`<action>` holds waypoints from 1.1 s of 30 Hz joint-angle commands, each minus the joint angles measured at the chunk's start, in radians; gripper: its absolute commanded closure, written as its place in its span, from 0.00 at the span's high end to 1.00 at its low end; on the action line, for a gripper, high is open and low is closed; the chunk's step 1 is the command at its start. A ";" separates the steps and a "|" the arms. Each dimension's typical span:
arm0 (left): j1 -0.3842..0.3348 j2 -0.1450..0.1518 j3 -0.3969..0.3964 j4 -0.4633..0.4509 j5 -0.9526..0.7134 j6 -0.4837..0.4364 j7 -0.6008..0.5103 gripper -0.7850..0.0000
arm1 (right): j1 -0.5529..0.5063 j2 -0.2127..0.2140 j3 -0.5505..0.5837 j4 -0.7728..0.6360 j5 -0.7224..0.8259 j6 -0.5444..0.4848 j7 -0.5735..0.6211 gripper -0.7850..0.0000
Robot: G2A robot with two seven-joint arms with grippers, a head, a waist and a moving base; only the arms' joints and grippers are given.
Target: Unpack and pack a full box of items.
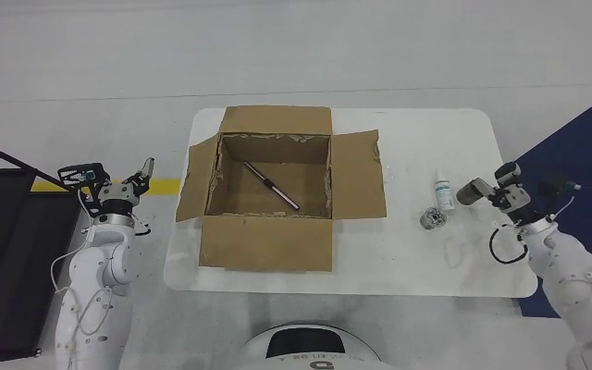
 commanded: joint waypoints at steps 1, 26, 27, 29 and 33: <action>0.000 0.000 0.000 0.000 0.000 0.000 0.000 1.00 | -0.007 0.005 0.001 -0.173 -0.095 0.086 0.063 1.00; 0.000 0.000 0.000 0.000 0.000 0.000 0.000 1.00 | 0.046 -0.054 -0.085 -0.596 -0.002 0.334 0.520 1.00; 0.000 0.000 0.000 0.000 0.000 0.000 0.000 1.00 | 0.074 -0.067 -0.110 -0.603 0.013 0.347 0.574 1.00; 0.000 0.000 0.000 0.000 0.000 0.000 0.000 1.00 | 0.127 -0.095 -0.163 -0.604 0.031 0.405 0.665 1.00; 0.000 0.000 0.000 0.000 0.000 0.000 0.000 1.00 | 0.202 -0.152 -0.259 -0.588 0.050 0.493 0.725 1.00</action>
